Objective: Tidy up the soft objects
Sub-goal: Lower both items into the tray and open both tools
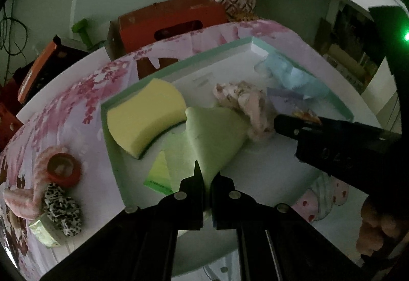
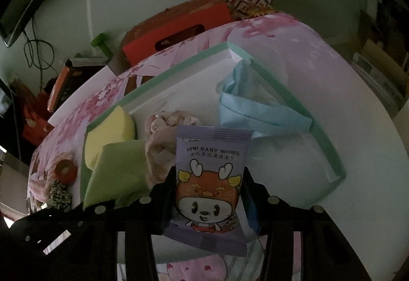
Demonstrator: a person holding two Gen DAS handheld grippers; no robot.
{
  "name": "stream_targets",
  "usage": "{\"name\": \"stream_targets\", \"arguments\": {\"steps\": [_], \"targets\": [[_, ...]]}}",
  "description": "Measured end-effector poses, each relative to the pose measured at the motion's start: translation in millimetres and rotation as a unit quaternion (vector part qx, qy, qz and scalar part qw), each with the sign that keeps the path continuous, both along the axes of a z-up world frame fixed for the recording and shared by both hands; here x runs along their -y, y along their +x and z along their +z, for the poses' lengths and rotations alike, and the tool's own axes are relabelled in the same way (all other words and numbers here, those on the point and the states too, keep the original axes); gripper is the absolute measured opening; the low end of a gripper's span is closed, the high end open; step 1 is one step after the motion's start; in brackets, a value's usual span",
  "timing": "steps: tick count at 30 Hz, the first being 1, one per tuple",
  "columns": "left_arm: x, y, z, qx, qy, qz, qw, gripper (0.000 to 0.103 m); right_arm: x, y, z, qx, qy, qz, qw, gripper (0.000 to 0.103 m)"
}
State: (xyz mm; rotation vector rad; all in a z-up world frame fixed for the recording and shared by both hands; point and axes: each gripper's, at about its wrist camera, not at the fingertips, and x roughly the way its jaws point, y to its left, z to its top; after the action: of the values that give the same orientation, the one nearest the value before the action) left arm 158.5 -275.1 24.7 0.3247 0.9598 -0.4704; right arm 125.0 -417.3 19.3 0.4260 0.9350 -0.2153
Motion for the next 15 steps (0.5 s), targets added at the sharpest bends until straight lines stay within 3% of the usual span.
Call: {"name": "stream_targets", "arguments": {"steps": [9,10,12,13,14,15], "targets": [[-3,2,-6,-0.024,-0.004,0.003,0.9997,0.005,-5,3,0,-0.007,-0.007,0.003,1.0,0.052],[-3,3,-5,-0.027,-0.005,0.003,0.9996,0.009,-6,3,1,-0.008,-0.007,0.004,1.0,0.055],[-5,1,-2,-0.031,-0.005,0.005,0.9995,0.026,-9,1,4,-0.008,-0.008,0.008,1.0,0.057],[-6,0,-1,-0.031,-0.005,0.006,0.9995,0.042,-10,0,6,-0.008,-0.008,0.01,1.0,0.058],[-8,-1,1,-0.03,-0.009,0.009,0.9995,0.051,-11,-1,7,-0.009,-0.009,0.012,1.0,0.059],[-10,-2,3,-0.03,-0.012,0.011,0.9994,0.052,-13,-2,9,-0.009,-0.01,0.012,1.0,0.062]]}}
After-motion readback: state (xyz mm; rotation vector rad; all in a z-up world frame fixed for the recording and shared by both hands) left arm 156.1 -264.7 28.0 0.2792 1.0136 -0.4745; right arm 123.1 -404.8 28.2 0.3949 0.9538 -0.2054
